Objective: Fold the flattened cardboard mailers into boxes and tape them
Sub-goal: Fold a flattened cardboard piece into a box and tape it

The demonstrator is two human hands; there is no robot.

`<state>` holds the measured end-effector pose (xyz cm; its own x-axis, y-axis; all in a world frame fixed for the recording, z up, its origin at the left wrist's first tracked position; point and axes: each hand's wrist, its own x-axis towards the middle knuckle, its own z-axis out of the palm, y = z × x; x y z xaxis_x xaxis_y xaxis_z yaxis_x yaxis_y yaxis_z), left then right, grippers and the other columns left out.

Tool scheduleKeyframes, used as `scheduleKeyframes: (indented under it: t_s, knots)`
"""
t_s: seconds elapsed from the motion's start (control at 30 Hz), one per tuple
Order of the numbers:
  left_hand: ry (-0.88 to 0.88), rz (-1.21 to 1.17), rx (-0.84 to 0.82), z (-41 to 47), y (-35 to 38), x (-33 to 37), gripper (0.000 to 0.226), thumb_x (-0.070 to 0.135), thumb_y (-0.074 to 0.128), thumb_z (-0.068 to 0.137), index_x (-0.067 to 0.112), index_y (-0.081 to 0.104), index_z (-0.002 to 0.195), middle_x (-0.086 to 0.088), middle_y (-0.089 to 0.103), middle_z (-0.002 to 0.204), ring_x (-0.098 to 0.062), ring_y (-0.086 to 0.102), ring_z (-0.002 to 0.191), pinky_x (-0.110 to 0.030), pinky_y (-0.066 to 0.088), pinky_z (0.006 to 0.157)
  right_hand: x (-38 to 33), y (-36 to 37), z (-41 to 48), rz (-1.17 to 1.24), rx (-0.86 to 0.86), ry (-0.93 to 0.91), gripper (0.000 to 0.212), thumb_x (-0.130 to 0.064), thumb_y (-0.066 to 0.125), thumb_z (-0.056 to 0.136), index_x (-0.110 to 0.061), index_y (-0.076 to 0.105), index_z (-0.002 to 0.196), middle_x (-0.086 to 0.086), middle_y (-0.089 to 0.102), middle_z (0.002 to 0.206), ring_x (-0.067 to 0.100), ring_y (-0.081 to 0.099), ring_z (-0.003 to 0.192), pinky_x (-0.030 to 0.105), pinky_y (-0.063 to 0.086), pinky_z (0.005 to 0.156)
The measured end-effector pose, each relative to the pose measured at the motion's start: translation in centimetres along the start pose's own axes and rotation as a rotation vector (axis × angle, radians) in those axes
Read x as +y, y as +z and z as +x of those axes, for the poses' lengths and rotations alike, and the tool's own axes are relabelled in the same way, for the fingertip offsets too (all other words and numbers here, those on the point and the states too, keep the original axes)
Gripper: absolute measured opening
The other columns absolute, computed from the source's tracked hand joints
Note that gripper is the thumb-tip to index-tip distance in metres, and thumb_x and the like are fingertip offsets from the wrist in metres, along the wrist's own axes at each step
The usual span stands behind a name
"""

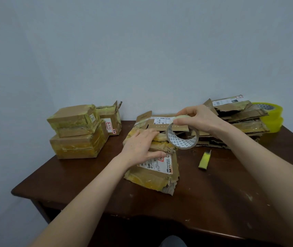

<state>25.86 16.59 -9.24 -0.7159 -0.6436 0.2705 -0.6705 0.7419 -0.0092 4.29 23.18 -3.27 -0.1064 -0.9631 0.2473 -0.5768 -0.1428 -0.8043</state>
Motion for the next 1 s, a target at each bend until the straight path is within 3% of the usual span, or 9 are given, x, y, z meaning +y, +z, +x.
scheduleKeyframes:
  t_s: [0.1, 0.23, 0.33, 0.43, 0.5, 0.63, 0.8, 0.87, 1.0]
  knots:
    - [0.008, 0.026, 0.028, -0.4, 0.1, 0.2, 0.089, 0.071, 0.045, 0.082, 0.02, 0.02, 0.151, 0.003, 0.031, 0.154, -0.015, 0.027, 0.14, -0.034, 0.019, 0.115, 0.1, 0.0, -0.4, -0.035, 0.006, -0.02, 0.023, -0.038, 0.076, 0.077, -0.024, 0.074, 0.095, -0.006, 0.07, 0.088, 0.009, 0.064, 0.086, 0.025, 0.049, 0.074]
    - [0.027, 0.075, 0.031, -0.8, 0.3, 0.2, 0.085, 0.071, 0.035, 0.085, 0.028, 0.005, 0.152, 0.0, 0.023, 0.157, -0.017, 0.023, 0.143, -0.035, 0.021, 0.115, 0.3, 0.2, -0.7, -0.048, 0.009, -0.031, 0.026, -0.038, 0.074, 0.079, -0.025, 0.072, 0.101, -0.014, 0.065, 0.081, 0.0, 0.058, 0.075, 0.018, 0.041, 0.065]
    - [0.06, 0.111, -0.014, -0.7, 0.7, -0.4, 0.081, 0.075, 0.013, 0.079, 0.037, 0.008, 0.151, -0.001, 0.017, 0.159, -0.017, 0.017, 0.146, -0.035, 0.019, 0.116, 0.3, 0.1, -0.7, -0.066, -0.002, -0.026, 0.029, -0.039, 0.074, 0.08, -0.026, 0.071, 0.106, -0.017, 0.064, 0.088, -0.002, 0.058, 0.081, 0.016, 0.042, 0.066]
    - [0.071, 0.109, -0.033, -0.5, 0.9, -0.7, 0.081, 0.078, 0.006, 0.078, 0.04, 0.019, 0.148, 0.002, 0.016, 0.159, -0.016, 0.015, 0.146, -0.037, 0.022, 0.117, 0.9, 0.0, -1.1, -0.168, -0.073, -0.027, 0.033, -0.041, 0.075, 0.076, -0.023, 0.073, 0.104, -0.013, 0.067, 0.098, 0.003, 0.062, 0.09, 0.022, 0.051, 0.077]
    - [0.072, 0.105, -0.036, -0.4, 0.9, -0.8, 0.081, 0.077, 0.008, 0.078, 0.039, 0.024, 0.147, 0.005, 0.017, 0.158, -0.015, 0.015, 0.146, -0.037, 0.022, 0.117, 1.8, 0.1, -1.6, -0.146, -0.069, 0.004, 0.035, -0.041, 0.076, 0.075, -0.024, 0.074, 0.106, -0.009, 0.068, 0.101, 0.006, 0.064, 0.093, 0.027, 0.054, 0.082]
    - [0.047, 0.105, -0.022, -0.7, 0.8, -0.5, 0.082, 0.075, 0.01, 0.078, 0.034, 0.028, 0.147, 0.008, 0.02, 0.157, -0.015, 0.018, 0.145, -0.037, 0.024, 0.116, 2.8, 0.4, -2.3, -0.061, -0.017, 0.011, 0.031, -0.037, 0.076, 0.078, -0.026, 0.071, 0.107, -0.009, 0.067, 0.101, 0.001, 0.063, 0.089, 0.019, 0.051, 0.073]
    - [-0.008, -0.001, -0.038, -1.1, 0.0, 0.5, 0.053, 0.056, 0.042, 0.093, 0.039, 0.036, 0.143, 0.02, 0.028, 0.152, -0.011, 0.024, 0.143, -0.036, 0.036, 0.105, 3.6, 0.9, -2.6, 0.028, -0.023, 0.029, 0.031, -0.034, 0.071, 0.084, -0.022, 0.07, 0.112, -0.002, 0.067, 0.109, 0.009, 0.064, 0.095, 0.019, 0.05, 0.072]
    - [0.034, -0.067, -0.087, -0.6, -0.8, 0.9, 0.061, 0.055, 0.046, 0.091, 0.037, 0.029, 0.147, 0.016, 0.02, 0.156, -0.012, 0.025, 0.143, -0.038, 0.034, 0.109, 3.7, 1.0, -2.6, 0.044, -0.026, 0.033, 0.032, -0.033, 0.071, 0.084, -0.021, 0.07, 0.113, -0.002, 0.067, 0.109, 0.008, 0.064, 0.095, 0.018, 0.05, 0.071]
    - [0.082, -0.008, -0.179, 1.5, -0.6, 3.3, 0.085, 0.064, 0.041, 0.089, 0.017, 0.01, 0.153, 0.0, 0.008, 0.16, -0.017, 0.015, 0.146, -0.038, 0.016, 0.119, 3.6, 1.5, -2.6, 0.088, -0.019, 0.027, 0.029, -0.03, 0.073, 0.083, -0.021, 0.07, 0.11, -0.003, 0.069, 0.106, 0.004, 0.065, 0.091, 0.012, 0.049, 0.067]
